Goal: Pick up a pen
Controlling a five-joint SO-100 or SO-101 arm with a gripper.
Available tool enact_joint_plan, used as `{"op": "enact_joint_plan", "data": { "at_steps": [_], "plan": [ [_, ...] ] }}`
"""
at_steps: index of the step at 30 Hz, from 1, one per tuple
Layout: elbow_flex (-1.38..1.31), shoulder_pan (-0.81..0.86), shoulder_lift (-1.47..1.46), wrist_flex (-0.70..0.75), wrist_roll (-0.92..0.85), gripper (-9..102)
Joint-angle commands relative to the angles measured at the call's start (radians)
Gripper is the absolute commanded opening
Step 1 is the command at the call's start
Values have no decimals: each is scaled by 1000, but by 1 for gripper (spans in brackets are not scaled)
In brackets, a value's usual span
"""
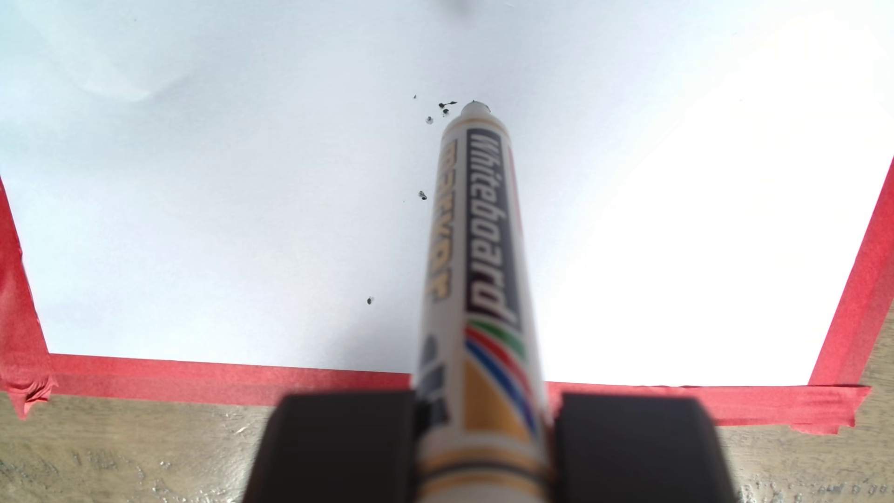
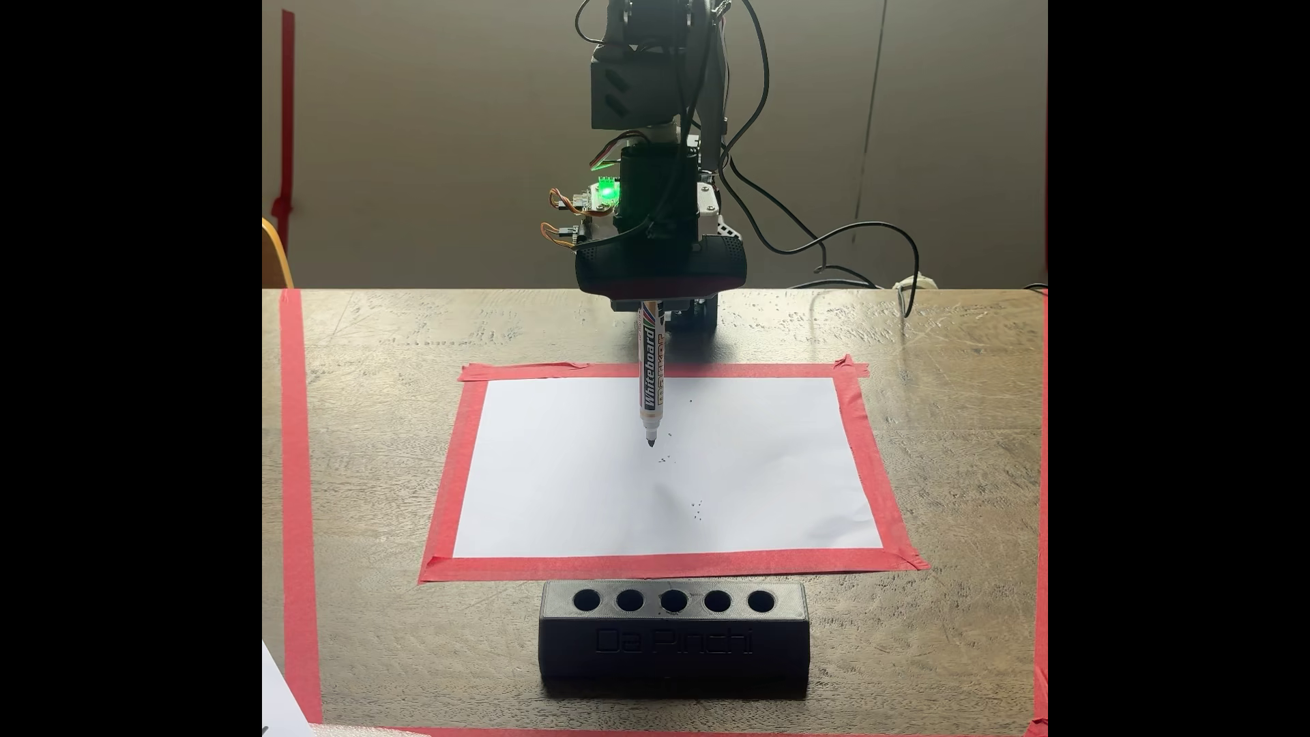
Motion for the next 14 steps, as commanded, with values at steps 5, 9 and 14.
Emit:
{"op": "enact_joint_plan", "data": {
  "at_steps": [5, 9, 14],
  "plan": [
    [-49, -11, 81, -9, -5, -1],
    [-49, -12, 80, -9, -5, -1],
    [-49, -12, 83, -9, -5, -1]
  ]
}}
